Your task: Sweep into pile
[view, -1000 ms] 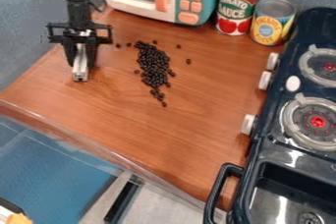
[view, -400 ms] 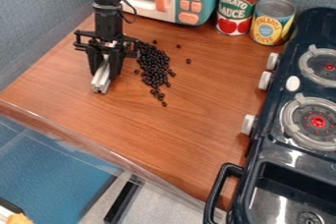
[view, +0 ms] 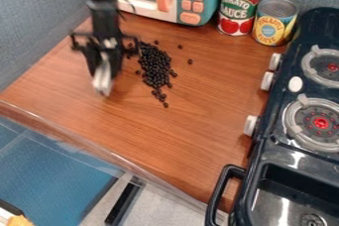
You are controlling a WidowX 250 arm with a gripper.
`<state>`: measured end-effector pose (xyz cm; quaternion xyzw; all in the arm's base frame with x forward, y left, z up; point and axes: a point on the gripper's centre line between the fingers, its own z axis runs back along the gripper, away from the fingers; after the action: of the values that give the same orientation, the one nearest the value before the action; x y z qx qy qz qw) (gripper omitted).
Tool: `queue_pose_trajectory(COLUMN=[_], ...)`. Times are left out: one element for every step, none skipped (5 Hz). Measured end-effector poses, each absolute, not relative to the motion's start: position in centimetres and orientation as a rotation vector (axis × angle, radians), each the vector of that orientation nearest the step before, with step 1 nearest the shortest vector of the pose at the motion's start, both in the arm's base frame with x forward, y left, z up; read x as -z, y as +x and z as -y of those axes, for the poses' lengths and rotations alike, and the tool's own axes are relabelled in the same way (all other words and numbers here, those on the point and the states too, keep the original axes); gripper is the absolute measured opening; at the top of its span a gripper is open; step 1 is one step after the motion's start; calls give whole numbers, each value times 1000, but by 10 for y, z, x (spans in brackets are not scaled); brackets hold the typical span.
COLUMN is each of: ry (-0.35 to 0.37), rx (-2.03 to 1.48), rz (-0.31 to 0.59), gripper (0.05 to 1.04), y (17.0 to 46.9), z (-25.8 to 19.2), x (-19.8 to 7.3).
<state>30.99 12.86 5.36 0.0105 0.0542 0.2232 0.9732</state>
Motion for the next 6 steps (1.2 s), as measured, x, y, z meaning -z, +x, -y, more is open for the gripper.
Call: queue_pose_trajectory(ry=[28,43,79,154,181,169], rx=[-593,-667,-704,-577,-477,-437], rz=[-43,-47,-231,-437,-507,-486], gripper=[383,383,383,383,383,383], y=[291,285,289,297,302,307], z=[-160,-171,-184,-186,-191,-194], x=[-76,-78,-41,-12,-11,-14])
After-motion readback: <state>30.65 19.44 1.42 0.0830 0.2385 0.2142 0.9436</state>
